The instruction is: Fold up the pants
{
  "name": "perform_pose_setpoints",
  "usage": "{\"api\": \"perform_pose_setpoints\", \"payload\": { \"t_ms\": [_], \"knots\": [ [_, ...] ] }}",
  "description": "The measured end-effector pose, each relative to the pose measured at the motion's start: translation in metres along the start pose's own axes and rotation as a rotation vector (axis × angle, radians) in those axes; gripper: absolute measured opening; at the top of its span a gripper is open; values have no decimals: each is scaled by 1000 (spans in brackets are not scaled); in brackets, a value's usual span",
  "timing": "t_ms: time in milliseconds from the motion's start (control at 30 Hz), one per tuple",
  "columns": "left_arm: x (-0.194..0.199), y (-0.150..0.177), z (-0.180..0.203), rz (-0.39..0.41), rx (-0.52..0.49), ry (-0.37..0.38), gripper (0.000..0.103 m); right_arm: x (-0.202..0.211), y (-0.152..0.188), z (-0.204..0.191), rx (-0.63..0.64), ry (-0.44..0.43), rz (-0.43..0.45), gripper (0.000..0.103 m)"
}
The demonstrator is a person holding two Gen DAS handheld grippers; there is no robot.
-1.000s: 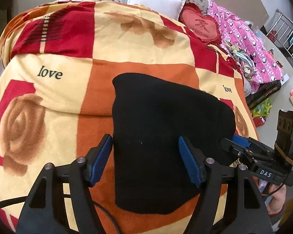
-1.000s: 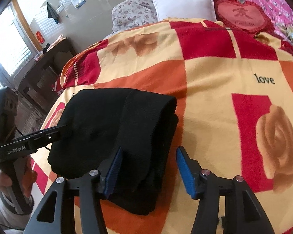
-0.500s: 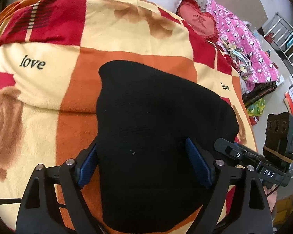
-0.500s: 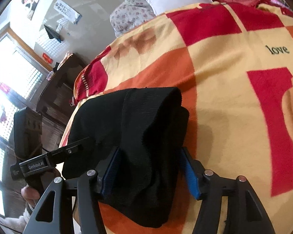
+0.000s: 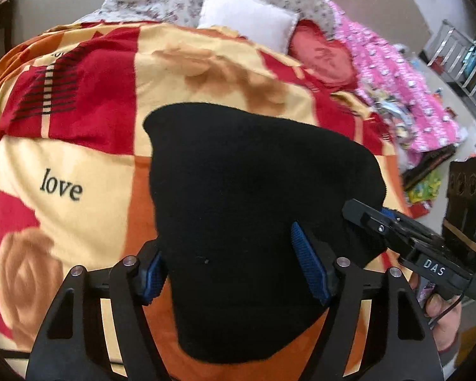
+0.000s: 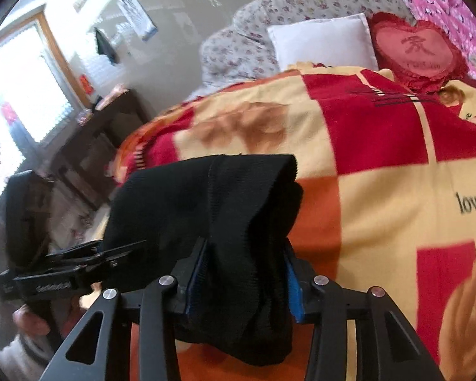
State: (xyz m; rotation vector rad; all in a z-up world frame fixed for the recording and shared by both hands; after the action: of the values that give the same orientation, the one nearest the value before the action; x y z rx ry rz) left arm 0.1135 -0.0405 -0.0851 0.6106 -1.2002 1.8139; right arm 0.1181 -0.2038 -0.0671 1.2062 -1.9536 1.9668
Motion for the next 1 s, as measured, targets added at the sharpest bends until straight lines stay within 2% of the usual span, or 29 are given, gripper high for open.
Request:
{"api": "perform_pose_setpoints", "payload": {
  "t_ms": [67,100,233,300,367,500,633,700,800,1000],
  "knots": [
    [-15,-2,-10,-20,14,-48,72,-23,2,10,31,88,-75,44],
    [-18,-1,-12,-26,25,-45,72,-28,4,12,53,111,-92,44],
    [-11,0,-12,-10,4,-71,73,-11,2,10,79,150,-79,44],
    [-5,-1,-10,3,-12,-97,73,2,-1,5,84,137,-58,44],
    [2,-3,-8,30,-25,-123,73,15,-7,-12,109,74,-22,44],
    [9,-6,-6,72,-51,-172,73,17,-15,-43,190,36,3,40],
    [5,-4,-9,72,-64,-188,73,1,4,-42,209,91,-69,37],
    [4,-2,-9,68,-64,-183,73,-9,18,-35,180,88,-109,37],
    [4,0,-7,73,-59,-186,73,-9,28,-33,175,100,-91,38],
    [13,3,-4,99,-67,-205,73,8,24,-35,151,109,-72,37]
  ]
}}
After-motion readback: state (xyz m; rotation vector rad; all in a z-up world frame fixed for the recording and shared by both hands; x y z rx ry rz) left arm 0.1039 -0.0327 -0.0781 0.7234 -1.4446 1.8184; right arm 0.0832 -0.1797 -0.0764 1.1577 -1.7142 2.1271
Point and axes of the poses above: each gripper's, at about its wrist camera, not at the fingertips, and x roughly against the way its jaws point, z to its right, y to its underside, the point moved 8 cm from there along -x, roughly the way its jaws point, and after that the axes turned 9 degrees about x, right-handed, at the moved point
